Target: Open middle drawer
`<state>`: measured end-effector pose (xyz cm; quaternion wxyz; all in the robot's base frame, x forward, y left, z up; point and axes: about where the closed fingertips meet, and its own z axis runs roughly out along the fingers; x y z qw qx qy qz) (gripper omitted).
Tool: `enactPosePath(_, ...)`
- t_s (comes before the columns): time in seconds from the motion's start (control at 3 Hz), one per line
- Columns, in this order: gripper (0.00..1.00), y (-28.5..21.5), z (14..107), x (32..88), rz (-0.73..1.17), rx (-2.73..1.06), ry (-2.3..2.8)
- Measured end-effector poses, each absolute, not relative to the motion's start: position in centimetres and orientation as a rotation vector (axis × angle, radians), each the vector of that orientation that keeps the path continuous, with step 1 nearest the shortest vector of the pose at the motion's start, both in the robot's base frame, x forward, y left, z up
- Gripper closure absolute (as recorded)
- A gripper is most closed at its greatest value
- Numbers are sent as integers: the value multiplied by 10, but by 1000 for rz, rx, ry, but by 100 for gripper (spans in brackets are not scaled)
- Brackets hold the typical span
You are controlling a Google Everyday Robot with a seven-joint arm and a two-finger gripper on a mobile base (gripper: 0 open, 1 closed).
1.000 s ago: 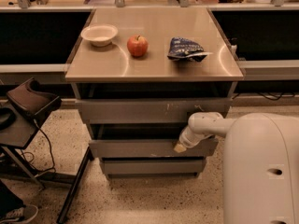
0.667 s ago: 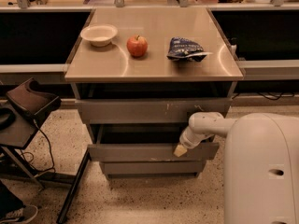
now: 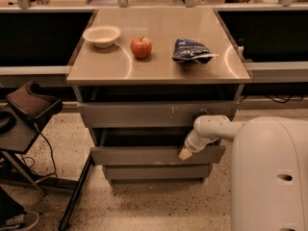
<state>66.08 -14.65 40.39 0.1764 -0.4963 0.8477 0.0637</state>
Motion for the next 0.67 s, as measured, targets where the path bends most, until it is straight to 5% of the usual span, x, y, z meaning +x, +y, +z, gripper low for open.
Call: enactPosePath(0.67, 100, -153, 401, 644, 179, -1374, 2420)
